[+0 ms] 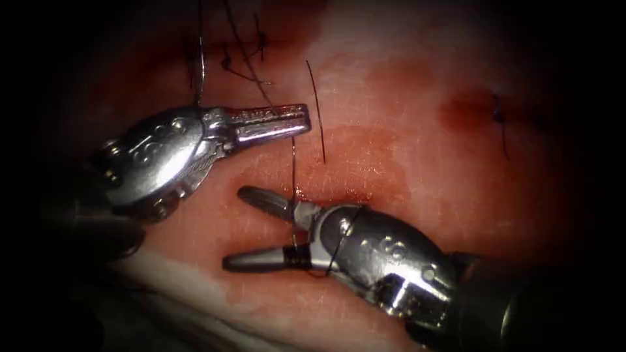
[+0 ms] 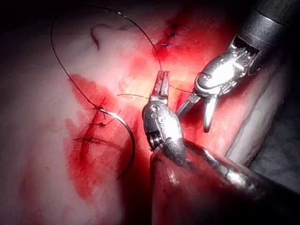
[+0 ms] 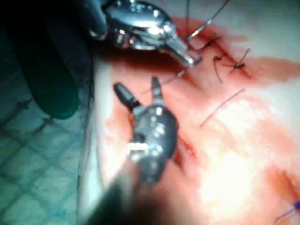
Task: Wound Closure
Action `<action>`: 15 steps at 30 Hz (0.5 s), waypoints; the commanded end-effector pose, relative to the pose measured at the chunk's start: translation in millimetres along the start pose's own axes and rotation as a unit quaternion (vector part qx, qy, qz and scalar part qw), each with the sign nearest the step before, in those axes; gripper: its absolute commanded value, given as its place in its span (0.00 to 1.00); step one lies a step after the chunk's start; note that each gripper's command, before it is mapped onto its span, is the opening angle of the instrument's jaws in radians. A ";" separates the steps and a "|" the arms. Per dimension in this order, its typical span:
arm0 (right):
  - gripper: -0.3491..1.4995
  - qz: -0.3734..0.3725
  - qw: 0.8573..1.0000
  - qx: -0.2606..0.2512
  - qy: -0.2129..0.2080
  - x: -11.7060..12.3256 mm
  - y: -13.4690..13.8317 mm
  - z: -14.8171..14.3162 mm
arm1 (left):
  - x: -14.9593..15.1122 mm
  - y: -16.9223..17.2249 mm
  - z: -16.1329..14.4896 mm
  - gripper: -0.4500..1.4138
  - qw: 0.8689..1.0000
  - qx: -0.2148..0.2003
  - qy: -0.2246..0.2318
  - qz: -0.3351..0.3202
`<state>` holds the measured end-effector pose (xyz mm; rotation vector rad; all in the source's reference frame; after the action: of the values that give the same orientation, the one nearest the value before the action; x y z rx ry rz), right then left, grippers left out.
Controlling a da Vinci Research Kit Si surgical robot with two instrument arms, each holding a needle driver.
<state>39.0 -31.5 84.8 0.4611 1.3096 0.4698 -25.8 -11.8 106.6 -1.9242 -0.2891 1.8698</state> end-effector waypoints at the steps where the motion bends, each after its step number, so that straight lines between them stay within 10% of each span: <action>1: 0.61 0.000 1.000 0.007 0.005 -0.4 -0.2 0.8 | -1.0 -0.1 0.4 0.00 1.000 -0.001 0.001 -0.003; 15: 0.58 0.018 0.996 0.030 0.079 1.0 0.3 -0.3 | -3.5 -0.8 -0.1 0.00 1.000 -0.003 -0.001 0.009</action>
<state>38.2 -30.2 83.5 0.5066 1.4757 0.5044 -25.1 -12.4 109.9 -1.9349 -0.2754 1.8916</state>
